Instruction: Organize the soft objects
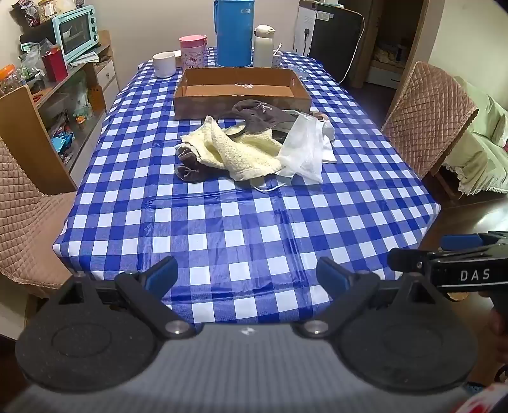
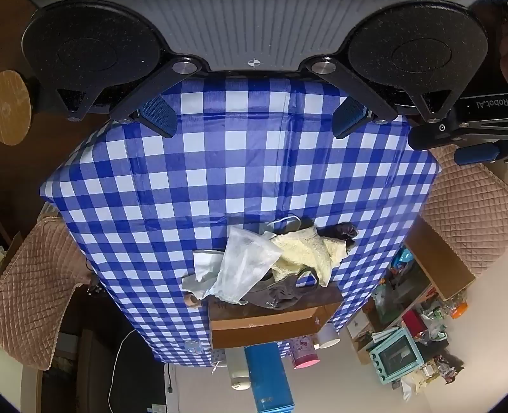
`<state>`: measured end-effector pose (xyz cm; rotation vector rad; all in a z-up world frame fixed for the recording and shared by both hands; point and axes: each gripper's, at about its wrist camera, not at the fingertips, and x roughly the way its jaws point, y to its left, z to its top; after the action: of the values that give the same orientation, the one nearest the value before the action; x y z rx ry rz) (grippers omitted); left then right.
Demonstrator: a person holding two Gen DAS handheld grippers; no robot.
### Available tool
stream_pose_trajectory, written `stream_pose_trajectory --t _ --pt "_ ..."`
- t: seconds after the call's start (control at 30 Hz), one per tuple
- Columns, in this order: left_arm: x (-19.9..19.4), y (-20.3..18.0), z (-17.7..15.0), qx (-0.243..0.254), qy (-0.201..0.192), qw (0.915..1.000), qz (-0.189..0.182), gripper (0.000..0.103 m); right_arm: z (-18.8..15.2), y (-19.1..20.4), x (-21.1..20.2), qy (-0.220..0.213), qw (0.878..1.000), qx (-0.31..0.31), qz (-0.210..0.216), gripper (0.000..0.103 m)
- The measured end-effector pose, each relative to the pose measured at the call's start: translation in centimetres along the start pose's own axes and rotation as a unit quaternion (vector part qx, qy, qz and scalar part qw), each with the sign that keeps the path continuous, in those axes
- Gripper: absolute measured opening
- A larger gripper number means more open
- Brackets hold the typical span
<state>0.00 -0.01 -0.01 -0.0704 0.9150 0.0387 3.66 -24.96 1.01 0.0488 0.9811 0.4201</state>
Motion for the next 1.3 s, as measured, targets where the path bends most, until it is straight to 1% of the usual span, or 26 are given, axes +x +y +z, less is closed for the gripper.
stream_pose_trajectory --t 0.43,0.5,1.3 --pt "-0.02 -0.01 -0.03 -0.001 0.002 1.0000 0.000 0.093 0.17 0.00 0.22 0.001 1.000 0.000 0.000 0.103" --pt "0.49 -0.54 -0.03 -0.001 0.003 1.0000 0.000 0.093 0.20 0.03 0.25 0.000 1.000 0.000 0.000 0.103" --pt "0.38 -0.32 0.06 -0.001 0.005 1.0000 -0.003 0.093 0.38 0.23 0.63 0.001 1.000 -0.001 -0.001 0.103"
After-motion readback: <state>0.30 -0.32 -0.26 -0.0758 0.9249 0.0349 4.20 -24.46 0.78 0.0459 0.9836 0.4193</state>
